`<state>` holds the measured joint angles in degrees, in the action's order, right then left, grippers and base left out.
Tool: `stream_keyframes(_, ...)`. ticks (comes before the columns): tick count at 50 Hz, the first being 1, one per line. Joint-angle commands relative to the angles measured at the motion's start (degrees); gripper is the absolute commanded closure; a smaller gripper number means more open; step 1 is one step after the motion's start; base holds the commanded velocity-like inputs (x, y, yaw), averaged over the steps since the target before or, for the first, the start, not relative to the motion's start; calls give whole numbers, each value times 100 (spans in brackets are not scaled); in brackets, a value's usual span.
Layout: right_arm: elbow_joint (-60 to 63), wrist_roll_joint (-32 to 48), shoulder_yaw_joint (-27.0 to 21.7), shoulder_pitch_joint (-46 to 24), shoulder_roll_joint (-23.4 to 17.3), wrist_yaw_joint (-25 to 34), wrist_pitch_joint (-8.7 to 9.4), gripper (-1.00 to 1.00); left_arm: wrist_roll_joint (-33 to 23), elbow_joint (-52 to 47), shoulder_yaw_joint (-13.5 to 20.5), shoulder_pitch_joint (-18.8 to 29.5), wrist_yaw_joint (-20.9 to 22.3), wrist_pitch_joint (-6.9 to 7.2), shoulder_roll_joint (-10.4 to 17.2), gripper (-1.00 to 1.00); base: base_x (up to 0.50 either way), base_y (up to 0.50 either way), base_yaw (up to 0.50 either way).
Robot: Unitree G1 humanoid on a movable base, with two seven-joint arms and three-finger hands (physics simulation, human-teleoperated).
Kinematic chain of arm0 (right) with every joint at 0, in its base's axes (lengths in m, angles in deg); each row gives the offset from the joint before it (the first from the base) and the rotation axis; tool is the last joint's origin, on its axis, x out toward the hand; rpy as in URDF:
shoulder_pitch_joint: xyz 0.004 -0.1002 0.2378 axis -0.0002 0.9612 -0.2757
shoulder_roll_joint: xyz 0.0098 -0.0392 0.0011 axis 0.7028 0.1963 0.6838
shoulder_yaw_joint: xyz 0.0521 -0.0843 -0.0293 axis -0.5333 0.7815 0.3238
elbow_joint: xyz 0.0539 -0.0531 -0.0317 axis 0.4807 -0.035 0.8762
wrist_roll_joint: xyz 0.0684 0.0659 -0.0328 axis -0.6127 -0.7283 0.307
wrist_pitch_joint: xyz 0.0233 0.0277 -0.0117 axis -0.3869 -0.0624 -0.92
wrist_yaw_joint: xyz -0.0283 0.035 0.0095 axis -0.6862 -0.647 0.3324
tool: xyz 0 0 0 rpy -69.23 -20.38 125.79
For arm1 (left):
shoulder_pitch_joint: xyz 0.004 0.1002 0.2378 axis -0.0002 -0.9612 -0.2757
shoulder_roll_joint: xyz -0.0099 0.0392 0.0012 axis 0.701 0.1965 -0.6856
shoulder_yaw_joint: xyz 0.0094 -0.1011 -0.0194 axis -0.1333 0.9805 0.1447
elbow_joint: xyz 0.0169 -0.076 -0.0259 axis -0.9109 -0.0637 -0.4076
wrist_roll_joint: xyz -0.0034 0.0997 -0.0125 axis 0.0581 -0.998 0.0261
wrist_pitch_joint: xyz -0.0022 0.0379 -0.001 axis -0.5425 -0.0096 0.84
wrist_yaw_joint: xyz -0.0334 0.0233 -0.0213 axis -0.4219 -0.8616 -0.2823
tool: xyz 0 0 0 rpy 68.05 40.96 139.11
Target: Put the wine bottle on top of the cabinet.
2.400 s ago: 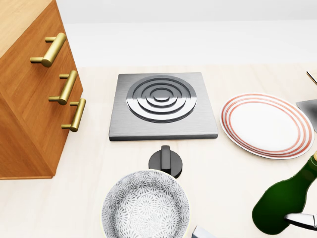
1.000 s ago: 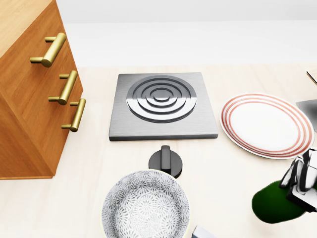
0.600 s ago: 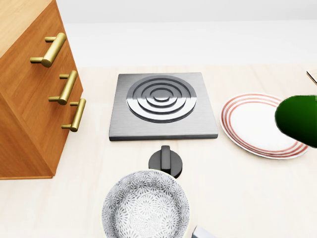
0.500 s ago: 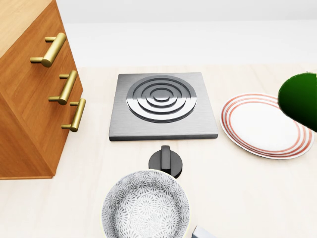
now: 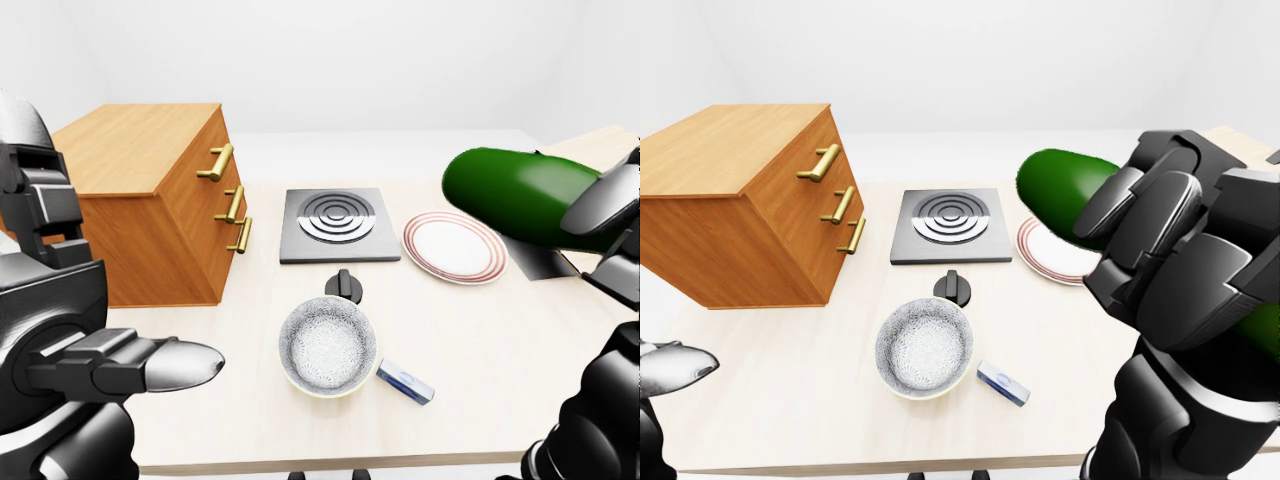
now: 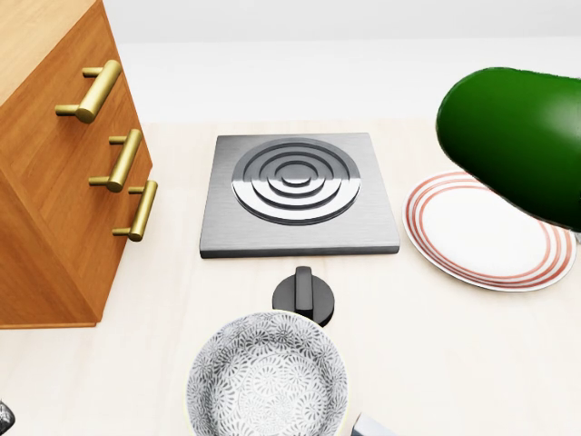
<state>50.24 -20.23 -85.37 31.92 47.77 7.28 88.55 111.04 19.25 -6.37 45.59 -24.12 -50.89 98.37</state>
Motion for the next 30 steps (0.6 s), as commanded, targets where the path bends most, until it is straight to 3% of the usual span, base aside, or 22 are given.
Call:
stream_keyframes(1,154,203,459,-230,200,-203,0,100,-45,0,-405,140,-321,0,279,-100,0,0,0)
stream_keyframes(6,108,309,626,-300,264,-228,0,100,-581,-1,-719,371,-212,0,212,-100,0,0,0)
stream_keyframes(11,61,425,806,-355,331,-250,0,100,-1698,-1,-1075,699,395,0,-271,-100,0,0,0)
stream_keyframes(17,-76,571,964,-246,421,-207,0,100,-3081,0,-1932,824,809,0,-648,-100,0,0,0)
stream_keyframes(25,-155,687,1119,-244,525,-204,0,100,-4314,0,-2892,858,1219,0,-1201,-100,0,0,0)
stream_keyframes(30,-129,728,1213,-287,571,-240,0,100,-4744,62,-3180,942,1306,0,-1384,-100,0,0,0)
